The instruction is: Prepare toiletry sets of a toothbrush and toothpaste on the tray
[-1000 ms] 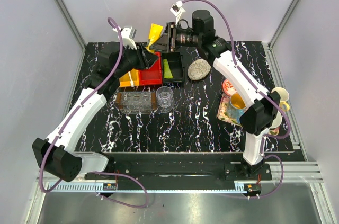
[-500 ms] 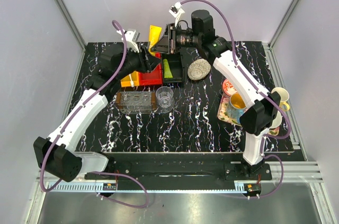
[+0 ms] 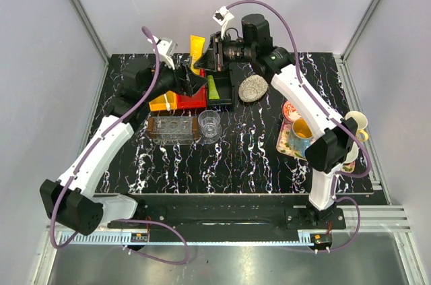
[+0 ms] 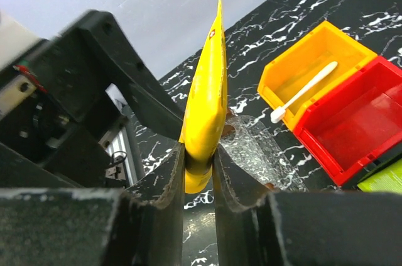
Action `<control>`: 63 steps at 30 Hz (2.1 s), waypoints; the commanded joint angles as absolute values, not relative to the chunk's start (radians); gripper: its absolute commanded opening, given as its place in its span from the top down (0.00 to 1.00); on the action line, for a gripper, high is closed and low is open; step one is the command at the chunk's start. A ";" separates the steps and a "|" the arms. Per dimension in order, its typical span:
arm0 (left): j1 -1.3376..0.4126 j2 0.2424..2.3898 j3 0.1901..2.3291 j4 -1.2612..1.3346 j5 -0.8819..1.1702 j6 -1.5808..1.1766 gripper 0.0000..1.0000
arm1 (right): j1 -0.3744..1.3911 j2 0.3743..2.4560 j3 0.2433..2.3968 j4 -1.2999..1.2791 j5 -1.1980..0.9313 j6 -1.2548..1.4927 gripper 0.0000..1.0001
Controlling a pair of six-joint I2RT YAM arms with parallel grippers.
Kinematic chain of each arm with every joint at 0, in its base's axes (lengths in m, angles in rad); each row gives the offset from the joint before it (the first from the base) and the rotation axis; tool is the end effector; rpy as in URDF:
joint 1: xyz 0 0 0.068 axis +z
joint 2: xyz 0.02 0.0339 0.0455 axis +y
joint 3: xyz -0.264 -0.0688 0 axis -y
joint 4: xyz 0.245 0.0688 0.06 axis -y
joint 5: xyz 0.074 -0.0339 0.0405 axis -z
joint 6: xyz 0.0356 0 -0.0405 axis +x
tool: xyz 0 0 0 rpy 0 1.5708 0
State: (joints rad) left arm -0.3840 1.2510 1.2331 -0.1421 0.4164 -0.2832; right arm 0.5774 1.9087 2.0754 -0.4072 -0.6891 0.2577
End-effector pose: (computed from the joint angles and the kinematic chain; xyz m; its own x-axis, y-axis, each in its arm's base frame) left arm 0.2619 -0.1213 0.4027 -0.3410 -0.1378 -0.9299 0.6432 0.6872 -0.3377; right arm 0.3544 0.2579 0.4382 -0.4322 -0.0468 -0.9005 -0.8569 0.3325 0.3940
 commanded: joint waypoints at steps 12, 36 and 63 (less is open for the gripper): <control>-0.275 1.158 1.394 -0.339 0.675 0.077 0.23 | 0.581 1.738 1.984 -0.589 -0.739 -0.112 0.98; -0.258 1.289 1.508 -0.557 1.118 0.317 0.21 | 0.618 1.603 1.795 -0.747 -0.773 -0.436 0.97; -0.334 1.365 1.513 -0.558 1.181 0.347 0.45 | 0.678 1.609 1.787 -0.773 -0.741 -0.472 0.98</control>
